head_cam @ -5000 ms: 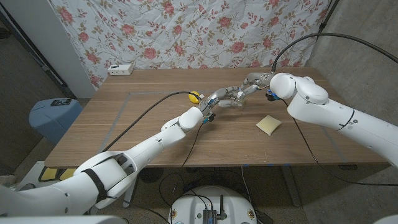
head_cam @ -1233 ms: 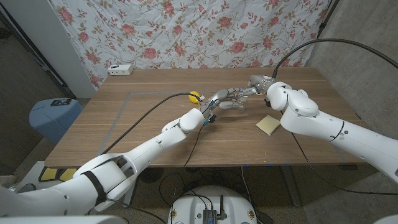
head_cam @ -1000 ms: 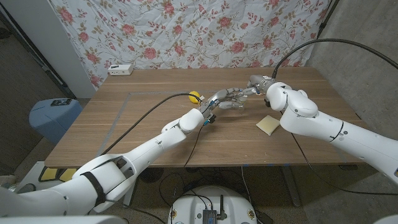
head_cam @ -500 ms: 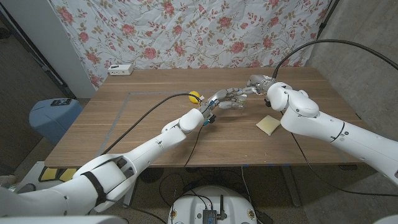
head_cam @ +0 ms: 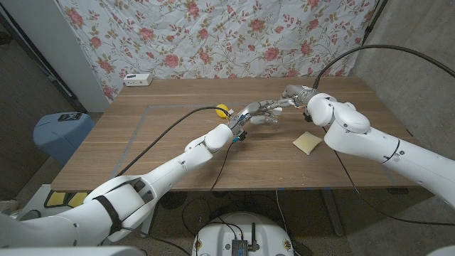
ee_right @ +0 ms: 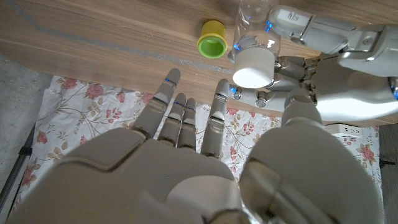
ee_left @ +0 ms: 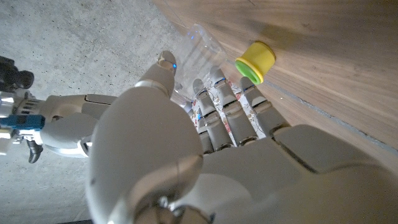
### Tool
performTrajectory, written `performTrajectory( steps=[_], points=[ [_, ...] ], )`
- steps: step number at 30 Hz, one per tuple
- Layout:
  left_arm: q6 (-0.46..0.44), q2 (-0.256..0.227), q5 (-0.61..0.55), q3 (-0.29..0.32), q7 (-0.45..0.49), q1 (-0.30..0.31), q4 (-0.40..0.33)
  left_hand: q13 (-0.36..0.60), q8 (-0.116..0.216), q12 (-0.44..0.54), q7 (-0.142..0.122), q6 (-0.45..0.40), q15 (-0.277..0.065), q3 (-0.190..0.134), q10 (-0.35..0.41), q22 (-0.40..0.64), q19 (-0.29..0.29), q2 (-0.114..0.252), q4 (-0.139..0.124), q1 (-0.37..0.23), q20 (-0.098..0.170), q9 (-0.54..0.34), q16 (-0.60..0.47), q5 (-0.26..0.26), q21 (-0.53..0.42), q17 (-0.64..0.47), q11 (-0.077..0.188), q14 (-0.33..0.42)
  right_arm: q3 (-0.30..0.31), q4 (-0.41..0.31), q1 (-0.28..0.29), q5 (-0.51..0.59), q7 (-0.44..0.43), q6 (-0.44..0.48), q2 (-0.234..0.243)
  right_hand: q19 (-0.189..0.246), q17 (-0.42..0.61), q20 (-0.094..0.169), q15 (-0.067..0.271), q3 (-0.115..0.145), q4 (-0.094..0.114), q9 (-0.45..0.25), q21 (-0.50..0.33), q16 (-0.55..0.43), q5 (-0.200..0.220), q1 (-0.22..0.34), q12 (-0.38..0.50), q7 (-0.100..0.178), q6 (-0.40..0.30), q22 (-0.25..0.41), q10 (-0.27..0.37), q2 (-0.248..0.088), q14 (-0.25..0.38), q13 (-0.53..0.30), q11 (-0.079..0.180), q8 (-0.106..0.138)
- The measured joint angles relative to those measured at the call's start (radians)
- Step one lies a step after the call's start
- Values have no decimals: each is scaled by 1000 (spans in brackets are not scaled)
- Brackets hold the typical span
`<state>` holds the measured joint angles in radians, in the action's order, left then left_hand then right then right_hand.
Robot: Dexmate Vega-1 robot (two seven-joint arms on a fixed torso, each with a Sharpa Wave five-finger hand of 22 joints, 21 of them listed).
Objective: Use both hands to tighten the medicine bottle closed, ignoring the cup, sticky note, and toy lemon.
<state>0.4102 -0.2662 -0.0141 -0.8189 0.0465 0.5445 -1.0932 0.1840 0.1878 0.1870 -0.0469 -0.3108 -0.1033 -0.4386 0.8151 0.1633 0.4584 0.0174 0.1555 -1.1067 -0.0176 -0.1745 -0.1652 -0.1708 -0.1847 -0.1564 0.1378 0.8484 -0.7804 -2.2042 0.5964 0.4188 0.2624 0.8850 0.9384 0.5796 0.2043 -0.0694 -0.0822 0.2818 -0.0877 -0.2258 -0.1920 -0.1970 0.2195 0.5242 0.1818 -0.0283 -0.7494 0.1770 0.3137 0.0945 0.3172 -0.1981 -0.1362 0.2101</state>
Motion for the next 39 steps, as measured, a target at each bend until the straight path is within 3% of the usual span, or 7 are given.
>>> performTrajectory(
  steps=[17,39],
  points=[
    [4,2,0,1,2,0,3,-1,0,2,-3,-4,0,-9,4,0,-14,-8,0,8,7,0,0,0,0,0,-4,-11,38,-24,-1,-79,50,-37,39,-46,-4,-14,-27,24,-48,0,4,9,10,75,-1,-7,100,0,-75,-12,-56,0,-14,-23],
    [0,-5,-1,5,5,3,-5,0,0,1,-3,-4,3,-11,4,0,-25,-12,-3,12,18,0,0,2,4,-1,-4,-18,53,-9,-38,-156,108,-72,67,-83,-4,-26,-39,62,-86,8,4,9,5,184,-1,60,222,0,-148,-27,-111,0,-19,-33]
  ],
)
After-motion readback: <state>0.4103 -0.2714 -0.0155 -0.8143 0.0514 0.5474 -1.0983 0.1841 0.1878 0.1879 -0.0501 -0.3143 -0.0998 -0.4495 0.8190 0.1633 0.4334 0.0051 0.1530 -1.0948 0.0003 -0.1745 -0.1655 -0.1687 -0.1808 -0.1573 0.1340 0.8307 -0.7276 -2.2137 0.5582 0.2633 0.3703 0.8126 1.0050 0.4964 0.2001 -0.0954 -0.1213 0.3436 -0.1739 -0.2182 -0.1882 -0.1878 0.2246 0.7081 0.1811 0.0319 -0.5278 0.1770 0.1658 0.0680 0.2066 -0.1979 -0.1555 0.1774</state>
